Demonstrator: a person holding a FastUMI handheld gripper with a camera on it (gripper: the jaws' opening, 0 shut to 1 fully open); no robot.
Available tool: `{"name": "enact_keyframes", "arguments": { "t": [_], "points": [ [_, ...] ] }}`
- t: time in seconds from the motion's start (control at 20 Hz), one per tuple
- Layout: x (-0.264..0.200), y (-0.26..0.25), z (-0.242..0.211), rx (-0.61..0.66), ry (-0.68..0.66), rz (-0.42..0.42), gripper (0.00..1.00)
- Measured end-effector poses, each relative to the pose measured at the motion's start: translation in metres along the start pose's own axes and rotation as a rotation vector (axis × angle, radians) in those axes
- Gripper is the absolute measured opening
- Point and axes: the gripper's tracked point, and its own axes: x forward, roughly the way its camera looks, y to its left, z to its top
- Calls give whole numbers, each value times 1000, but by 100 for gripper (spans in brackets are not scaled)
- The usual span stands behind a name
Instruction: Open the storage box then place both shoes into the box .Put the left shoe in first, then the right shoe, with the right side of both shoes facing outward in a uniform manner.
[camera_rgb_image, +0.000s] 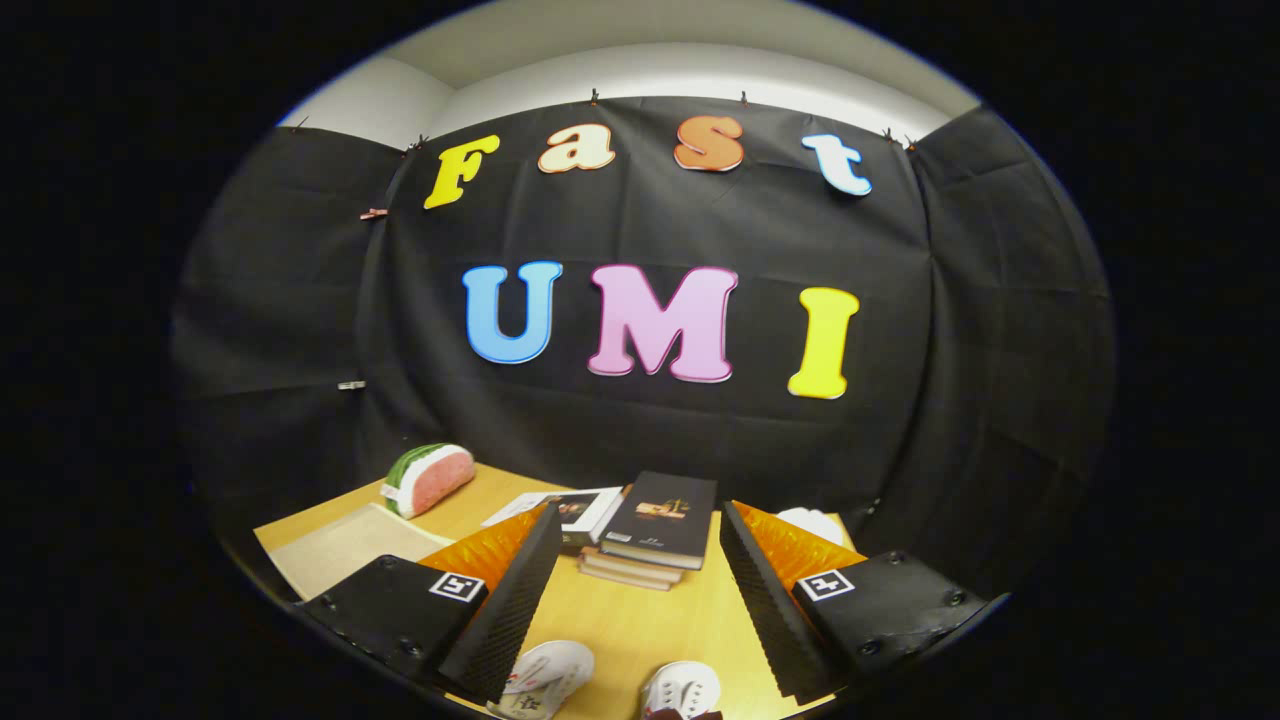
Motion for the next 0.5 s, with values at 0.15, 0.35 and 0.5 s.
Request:
{"name": "enact_keyframes", "arguments": {
  "t": [0.15, 0.35, 0.5],
  "points": [
    [7, 34, -30, 123, 132, 147, 97],
    [6, 87, -74, 296, 321, 352, 98],
    [-2, 119, -99, 423, 458, 471, 98]
  ]
}}
